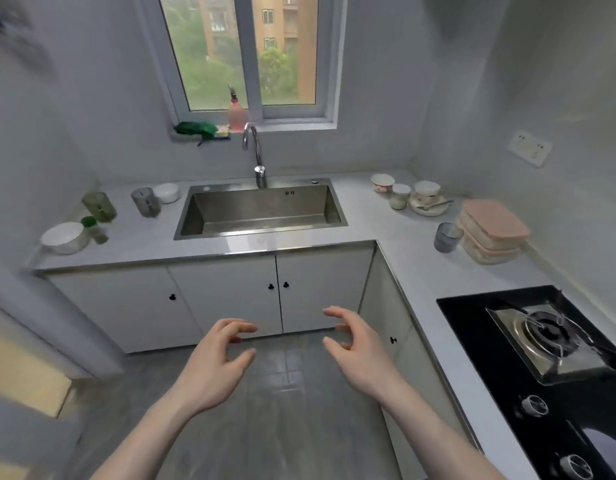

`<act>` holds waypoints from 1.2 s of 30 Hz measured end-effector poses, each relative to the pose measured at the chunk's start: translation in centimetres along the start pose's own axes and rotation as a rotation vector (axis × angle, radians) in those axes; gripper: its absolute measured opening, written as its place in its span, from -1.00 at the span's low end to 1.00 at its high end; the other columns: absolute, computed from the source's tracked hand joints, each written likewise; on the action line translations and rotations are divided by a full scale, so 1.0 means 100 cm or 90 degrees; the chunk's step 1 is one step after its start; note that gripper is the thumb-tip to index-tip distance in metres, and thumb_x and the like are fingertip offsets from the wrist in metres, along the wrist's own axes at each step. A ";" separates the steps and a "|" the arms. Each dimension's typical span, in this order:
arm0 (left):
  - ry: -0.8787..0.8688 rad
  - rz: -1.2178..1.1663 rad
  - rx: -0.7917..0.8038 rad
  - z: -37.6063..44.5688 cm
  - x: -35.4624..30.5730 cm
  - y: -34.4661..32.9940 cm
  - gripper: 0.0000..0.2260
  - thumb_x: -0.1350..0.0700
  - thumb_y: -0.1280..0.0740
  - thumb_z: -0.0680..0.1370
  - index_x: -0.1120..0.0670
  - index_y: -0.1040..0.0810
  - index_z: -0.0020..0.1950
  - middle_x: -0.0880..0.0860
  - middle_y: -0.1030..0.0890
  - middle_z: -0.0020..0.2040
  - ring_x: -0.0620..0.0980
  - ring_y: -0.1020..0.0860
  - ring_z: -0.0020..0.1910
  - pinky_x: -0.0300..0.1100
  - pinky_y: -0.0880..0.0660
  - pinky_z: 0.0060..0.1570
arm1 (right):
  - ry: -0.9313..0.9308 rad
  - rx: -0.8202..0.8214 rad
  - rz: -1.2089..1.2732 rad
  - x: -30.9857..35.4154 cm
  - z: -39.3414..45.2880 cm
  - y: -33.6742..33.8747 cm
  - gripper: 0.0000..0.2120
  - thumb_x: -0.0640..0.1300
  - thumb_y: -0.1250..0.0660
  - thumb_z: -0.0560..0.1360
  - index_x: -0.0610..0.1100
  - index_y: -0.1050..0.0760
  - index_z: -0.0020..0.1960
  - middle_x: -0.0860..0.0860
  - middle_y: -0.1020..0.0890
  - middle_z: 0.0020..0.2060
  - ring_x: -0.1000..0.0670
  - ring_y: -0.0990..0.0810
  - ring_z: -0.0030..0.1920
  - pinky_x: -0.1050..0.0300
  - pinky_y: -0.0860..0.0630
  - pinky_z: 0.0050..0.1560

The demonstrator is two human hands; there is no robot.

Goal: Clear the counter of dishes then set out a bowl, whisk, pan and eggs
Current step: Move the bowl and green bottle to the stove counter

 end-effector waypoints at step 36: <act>0.335 0.014 -0.279 0.260 0.268 0.297 -0.71 0.08 -0.39 0.59 -0.14 -0.53 0.29 -0.15 -0.46 0.28 -0.16 -0.49 0.20 -0.40 -0.50 -0.13 | 0.086 0.399 -0.042 0.174 0.491 -0.304 -0.60 0.04 -0.31 0.57 0.32 -0.38 0.36 0.28 -0.53 0.24 0.31 -0.57 0.12 0.25 -0.58 -0.02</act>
Point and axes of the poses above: each hand's wrist, its own z-axis towards the middle knuckle, its own y-axis out of the back of the hand, x = y × z, the point moved 1 cm from there along z, towards the middle knuckle
